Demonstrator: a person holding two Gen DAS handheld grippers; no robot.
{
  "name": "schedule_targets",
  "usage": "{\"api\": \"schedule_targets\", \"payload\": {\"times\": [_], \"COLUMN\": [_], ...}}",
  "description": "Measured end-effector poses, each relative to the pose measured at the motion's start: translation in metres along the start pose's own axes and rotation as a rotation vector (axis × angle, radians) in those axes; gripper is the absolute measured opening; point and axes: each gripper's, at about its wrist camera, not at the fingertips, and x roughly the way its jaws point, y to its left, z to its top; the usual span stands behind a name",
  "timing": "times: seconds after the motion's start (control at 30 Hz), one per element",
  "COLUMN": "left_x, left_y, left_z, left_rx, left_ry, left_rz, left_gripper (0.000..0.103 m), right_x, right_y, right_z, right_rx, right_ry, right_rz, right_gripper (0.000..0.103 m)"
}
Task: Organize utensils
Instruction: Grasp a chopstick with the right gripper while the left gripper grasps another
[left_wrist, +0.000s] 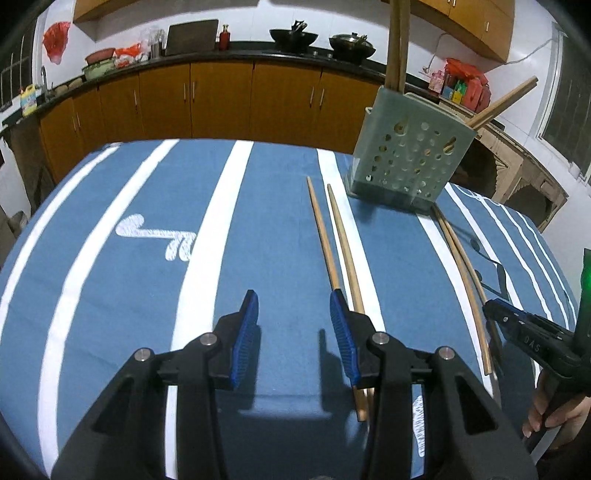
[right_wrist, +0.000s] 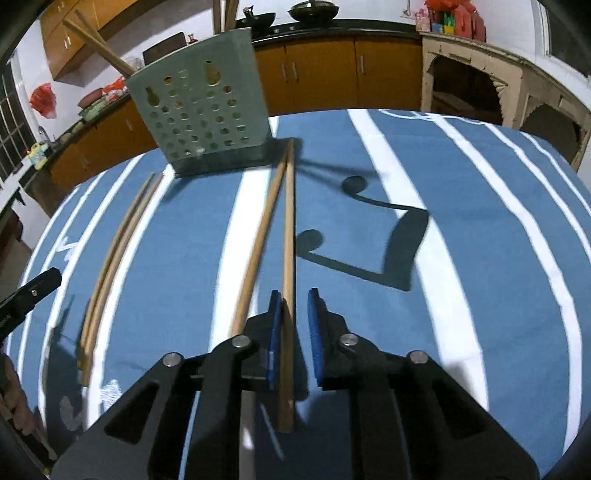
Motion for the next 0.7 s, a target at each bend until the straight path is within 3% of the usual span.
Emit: {"api": "schedule_targets", "payload": {"times": [0.1, 0.37, 0.7], "left_x": [0.007, 0.028, 0.043], "left_y": [-0.002, -0.022, -0.030], "left_z": [-0.001, -0.001, -0.004], "left_rx": [0.000, 0.049, 0.100], "left_ry": [0.020, 0.059, 0.069], "left_rz": [-0.016, -0.044, 0.034], "left_gripper": [0.041, 0.033, 0.008], "right_x": [-0.001, -0.001, -0.003], "right_y": [-0.004, -0.010, -0.009], "right_z": [0.000, 0.000, 0.000], "right_rx": [0.000, 0.013, 0.000], "right_ry": [-0.013, -0.021, -0.018], "right_rz": [-0.052, -0.042, -0.039], "right_gripper": [0.007, 0.007, 0.008]}}
